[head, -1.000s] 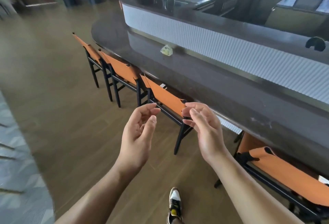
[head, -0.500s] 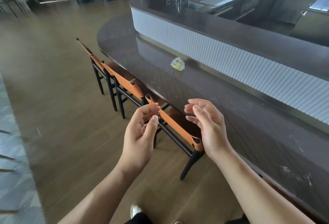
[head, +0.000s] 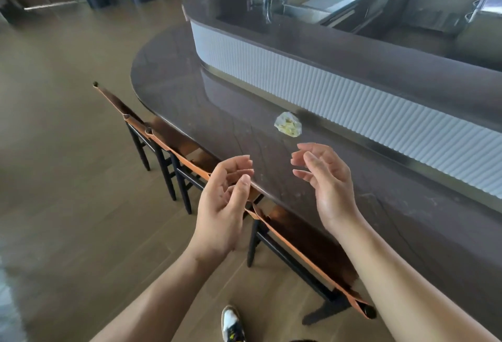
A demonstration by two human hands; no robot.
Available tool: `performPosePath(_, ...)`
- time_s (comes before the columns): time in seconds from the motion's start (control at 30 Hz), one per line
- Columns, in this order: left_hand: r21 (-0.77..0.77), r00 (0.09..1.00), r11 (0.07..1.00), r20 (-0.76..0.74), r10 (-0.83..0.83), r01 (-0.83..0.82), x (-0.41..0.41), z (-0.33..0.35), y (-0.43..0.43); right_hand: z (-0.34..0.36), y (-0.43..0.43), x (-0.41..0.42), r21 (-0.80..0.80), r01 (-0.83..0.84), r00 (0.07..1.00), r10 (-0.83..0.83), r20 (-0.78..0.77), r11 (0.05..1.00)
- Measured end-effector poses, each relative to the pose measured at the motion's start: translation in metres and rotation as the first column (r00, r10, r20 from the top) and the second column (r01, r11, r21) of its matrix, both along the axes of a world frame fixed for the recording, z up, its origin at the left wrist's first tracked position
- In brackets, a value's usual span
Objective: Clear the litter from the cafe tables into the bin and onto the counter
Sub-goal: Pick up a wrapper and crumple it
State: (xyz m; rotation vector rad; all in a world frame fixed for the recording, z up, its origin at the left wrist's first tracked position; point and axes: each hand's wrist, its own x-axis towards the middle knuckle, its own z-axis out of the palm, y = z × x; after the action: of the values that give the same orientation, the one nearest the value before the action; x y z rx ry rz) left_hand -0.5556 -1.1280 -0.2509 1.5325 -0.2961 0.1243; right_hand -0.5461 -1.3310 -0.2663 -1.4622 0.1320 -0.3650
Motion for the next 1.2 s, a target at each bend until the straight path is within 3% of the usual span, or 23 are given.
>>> performPosePath(0.3, 0.054, 0.993, 0.994, -0.068, -0.092, 0.095, 0.153, -0.016, 0.002, -0.018, 0.004, 0.123, 0.04, 0.104, 0.994, -0.102, -0.047, 0.994)
performPosePath(0.9, 0.232, 0.952, 0.942, -0.244, -0.187, 0.244, 0.429, -0.129, -0.126, -0.135, -0.109, 0.357, 0.007, 0.298, 0.928, -0.288, -0.235, 0.954)
performPosePath(1.1, 0.357, 0.914, 0.864, -0.325, -0.241, 0.355, 0.49, -0.187, -0.152, -0.196, -0.134, 0.395, -0.113, 0.305, 0.82, -0.321, -0.474, 0.946)
performPosePath(1.2, 0.376, 0.893, 0.834, -0.361, -0.271, 0.405, 0.516, -0.217, -0.164, -0.221, -0.141, 0.406, -0.164, 0.281, 0.797, -0.326, -0.509, 0.945)
